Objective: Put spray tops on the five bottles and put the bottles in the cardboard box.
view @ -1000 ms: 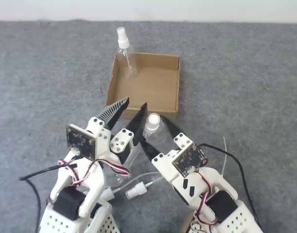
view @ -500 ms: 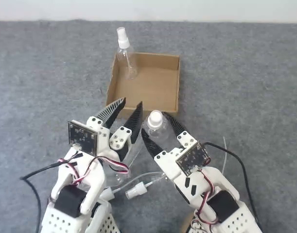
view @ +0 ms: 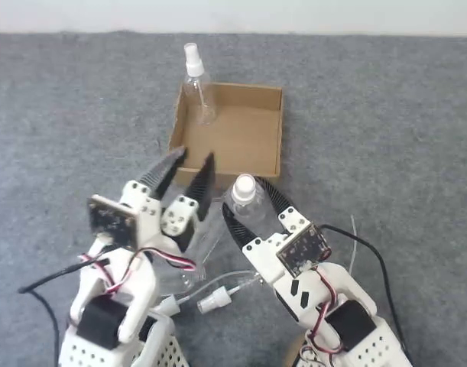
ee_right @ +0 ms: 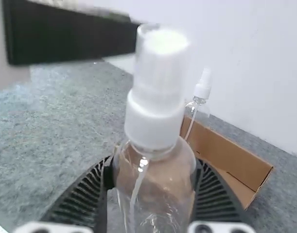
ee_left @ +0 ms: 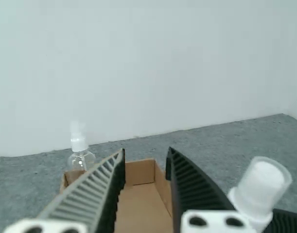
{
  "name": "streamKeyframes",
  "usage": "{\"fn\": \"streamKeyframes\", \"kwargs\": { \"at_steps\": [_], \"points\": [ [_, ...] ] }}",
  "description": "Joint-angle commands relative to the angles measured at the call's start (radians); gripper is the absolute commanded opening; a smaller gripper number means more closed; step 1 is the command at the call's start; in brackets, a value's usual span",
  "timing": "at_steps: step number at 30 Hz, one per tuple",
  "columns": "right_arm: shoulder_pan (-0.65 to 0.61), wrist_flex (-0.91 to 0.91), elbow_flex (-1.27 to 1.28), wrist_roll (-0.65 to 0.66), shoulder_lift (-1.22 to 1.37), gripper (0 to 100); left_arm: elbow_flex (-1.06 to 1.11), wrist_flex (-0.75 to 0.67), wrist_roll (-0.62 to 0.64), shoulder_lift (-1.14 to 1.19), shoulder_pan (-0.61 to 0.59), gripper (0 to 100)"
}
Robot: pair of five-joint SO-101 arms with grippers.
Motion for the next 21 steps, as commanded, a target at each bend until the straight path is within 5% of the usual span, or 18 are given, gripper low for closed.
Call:
{"fn": "streamKeyframes", "kwargs": {
  "at_steps": [1,12,21],
  "points": [
    [0.015,0.016,-0.023,0.0,-0.022,9.0,-0.068,0.002,-0.006,-0.009,-0.124,13],
    [0.013,0.016,-0.023,-0.008,-0.022,9.0,-0.065,0.198,0.0,-0.009,-0.528,13],
    [0.013,0.005,-0.038,-0.009,-0.016,9.0,0.081,0.221,0.0,-0.009,-0.598,13]
  ]
}}
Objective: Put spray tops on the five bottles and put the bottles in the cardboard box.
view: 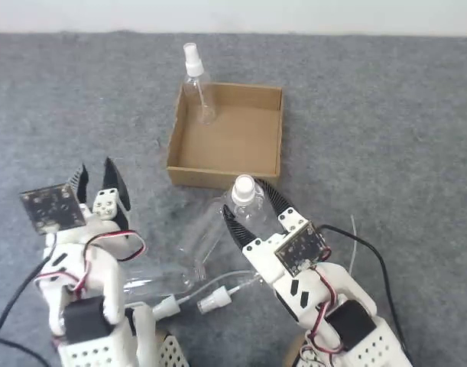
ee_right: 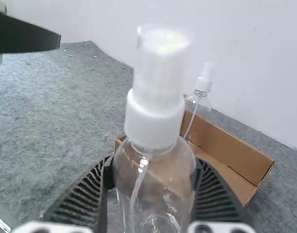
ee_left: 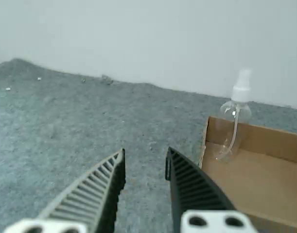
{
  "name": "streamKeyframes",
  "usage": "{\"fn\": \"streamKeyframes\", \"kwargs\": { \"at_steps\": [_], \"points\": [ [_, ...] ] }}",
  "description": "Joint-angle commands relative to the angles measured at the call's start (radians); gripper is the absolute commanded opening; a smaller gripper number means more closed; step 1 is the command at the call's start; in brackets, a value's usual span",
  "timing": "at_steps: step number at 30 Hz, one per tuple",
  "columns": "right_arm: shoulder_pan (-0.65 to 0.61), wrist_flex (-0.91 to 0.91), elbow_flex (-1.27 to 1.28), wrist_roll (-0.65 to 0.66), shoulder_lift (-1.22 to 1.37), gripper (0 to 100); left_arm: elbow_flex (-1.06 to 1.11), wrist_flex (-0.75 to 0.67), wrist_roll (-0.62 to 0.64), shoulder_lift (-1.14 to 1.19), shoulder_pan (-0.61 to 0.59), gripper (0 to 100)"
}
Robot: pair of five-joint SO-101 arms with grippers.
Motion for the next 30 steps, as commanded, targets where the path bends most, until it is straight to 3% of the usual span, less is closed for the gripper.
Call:
{"fn": "streamKeyframes", "kwargs": {
  "at_steps": [1,10,20,30],
  "points": [
    [0.015,-0.007,-0.054,-0.009,-0.016,9.0,0.056,0.0,-0.002,-0.006,-0.006,13],
    [0.01,-0.007,-0.245,0.0,0.013,9.0,0.12,0.0,-0.006,-0.006,-0.012,13],
    [0.013,-0.085,-0.433,0.002,0.317,9.0,0.14,0.0,-0.005,-0.006,-0.068,13],
    [0.013,-0.248,-0.555,0.002,0.618,9.0,0.22,-0.146,-0.008,-0.006,-0.071,13]
  ]
}}
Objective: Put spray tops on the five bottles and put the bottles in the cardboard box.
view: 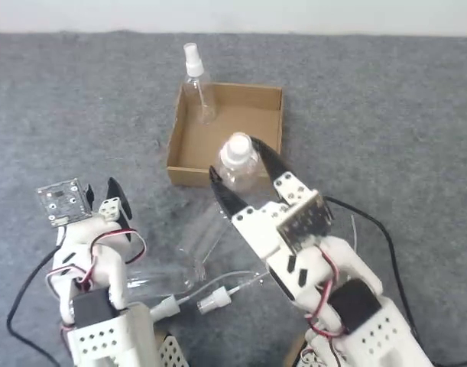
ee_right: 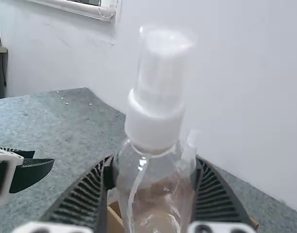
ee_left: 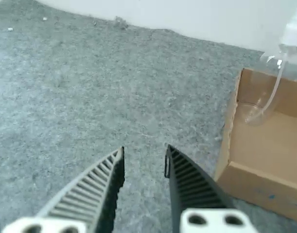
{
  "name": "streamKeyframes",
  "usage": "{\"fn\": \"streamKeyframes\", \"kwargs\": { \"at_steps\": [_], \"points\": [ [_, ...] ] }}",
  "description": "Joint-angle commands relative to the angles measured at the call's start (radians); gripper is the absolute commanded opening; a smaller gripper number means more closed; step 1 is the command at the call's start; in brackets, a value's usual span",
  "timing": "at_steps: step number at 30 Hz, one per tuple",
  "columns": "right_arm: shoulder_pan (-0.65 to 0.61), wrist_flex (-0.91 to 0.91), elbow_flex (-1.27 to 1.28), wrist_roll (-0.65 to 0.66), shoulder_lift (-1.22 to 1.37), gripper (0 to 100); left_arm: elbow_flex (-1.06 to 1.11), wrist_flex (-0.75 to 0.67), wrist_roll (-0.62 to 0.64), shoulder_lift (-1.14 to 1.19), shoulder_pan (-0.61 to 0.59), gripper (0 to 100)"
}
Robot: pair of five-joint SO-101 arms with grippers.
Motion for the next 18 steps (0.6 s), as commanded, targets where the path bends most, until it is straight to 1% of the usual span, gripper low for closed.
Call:
{"fn": "streamKeyframes", "kwargs": {
  "at_steps": [1,9,15,18],
  "points": [
    [0.013,-0.062,-0.115,0.002,0.124,9.0,-0.005,-0.052,-0.006,-0.012,-0.003,13],
    [0.013,-0.07,-0.232,-0.005,0.297,9.0,-0.004,-0.052,-0.008,-0.012,-0.003,13],
    [0.013,-0.216,-0.242,-0.008,0.4,9.0,-0.004,-0.052,-0.008,-0.012,-0.003,13],
    [0.035,-0.292,-0.244,-0.008,0.456,9.0,-0.002,-0.052,-0.008,-0.012,-0.003,13]
  ]
}}
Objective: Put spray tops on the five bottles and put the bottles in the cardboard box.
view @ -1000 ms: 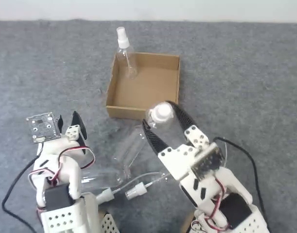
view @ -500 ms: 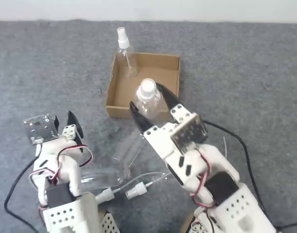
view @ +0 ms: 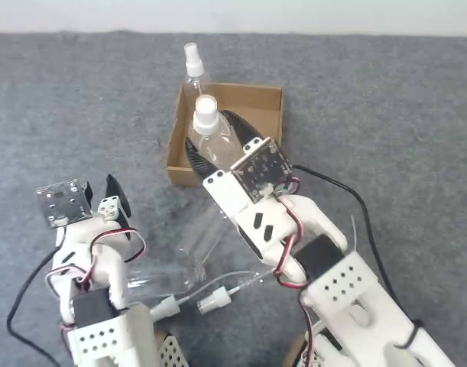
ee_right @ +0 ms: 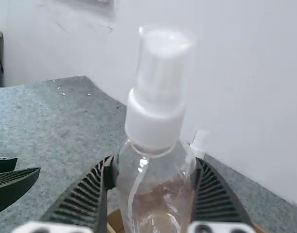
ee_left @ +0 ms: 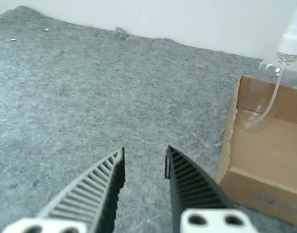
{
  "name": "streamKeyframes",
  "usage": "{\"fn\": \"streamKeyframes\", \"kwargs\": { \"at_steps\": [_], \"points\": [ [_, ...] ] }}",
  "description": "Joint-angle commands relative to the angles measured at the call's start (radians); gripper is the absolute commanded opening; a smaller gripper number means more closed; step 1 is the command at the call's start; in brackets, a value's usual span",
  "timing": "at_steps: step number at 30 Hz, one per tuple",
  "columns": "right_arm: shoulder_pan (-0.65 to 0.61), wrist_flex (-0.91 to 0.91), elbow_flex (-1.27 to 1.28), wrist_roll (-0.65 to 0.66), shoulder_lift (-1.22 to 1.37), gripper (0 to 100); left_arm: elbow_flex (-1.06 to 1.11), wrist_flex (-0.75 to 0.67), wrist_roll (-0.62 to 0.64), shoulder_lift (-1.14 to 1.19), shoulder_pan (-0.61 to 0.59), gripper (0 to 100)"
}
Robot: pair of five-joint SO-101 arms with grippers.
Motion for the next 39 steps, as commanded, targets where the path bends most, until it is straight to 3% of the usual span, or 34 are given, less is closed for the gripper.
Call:
{"fn": "streamKeyframes", "kwargs": {
  "at_steps": [1,16,32,39],
  "points": [
    [0.039,-0.108,-0.08,-0.008,0.048,9.0,-0.004,-0.034,-0.006,-0.012,-0.003,13],
    [0.093,-0.162,-0.39,-0.144,0.507,9.5,0.004,-0.035,-0.006,-0.012,-0.002,13],
    [0.093,-0.59,-0.414,-0.135,0.892,9.2,0.004,-0.035,-0.006,-0.012,0.002,13],
    [0.099,-0.576,-0.535,-0.135,1.052,9.5,0.004,-0.035,-0.006,-0.012,0.003,13]
  ]
}}
